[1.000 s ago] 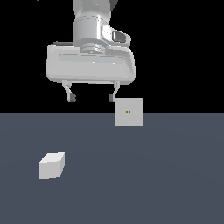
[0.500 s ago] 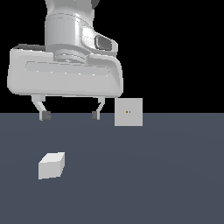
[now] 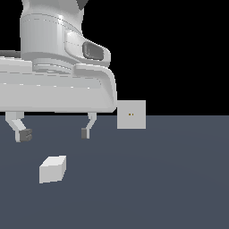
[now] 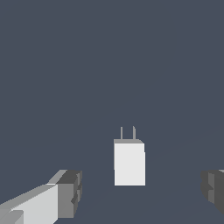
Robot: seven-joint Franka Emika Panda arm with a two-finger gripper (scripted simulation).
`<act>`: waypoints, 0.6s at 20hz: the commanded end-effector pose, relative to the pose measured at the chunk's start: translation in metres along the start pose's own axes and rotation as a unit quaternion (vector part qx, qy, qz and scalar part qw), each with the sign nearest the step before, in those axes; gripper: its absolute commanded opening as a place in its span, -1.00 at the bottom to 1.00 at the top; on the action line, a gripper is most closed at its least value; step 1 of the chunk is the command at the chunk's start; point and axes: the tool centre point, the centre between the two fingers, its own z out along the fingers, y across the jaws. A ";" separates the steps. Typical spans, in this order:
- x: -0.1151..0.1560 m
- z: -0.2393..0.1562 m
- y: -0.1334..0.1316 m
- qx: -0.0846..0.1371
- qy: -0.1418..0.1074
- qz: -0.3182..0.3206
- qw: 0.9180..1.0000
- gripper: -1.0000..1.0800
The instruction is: Plug the charger into the wall socket.
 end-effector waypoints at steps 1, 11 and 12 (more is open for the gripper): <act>-0.002 0.003 -0.002 0.000 0.002 -0.003 1.000 0.92; -0.004 0.013 -0.002 -0.001 0.002 -0.003 1.000 0.92; -0.004 0.017 -0.002 -0.001 0.002 -0.003 1.000 0.92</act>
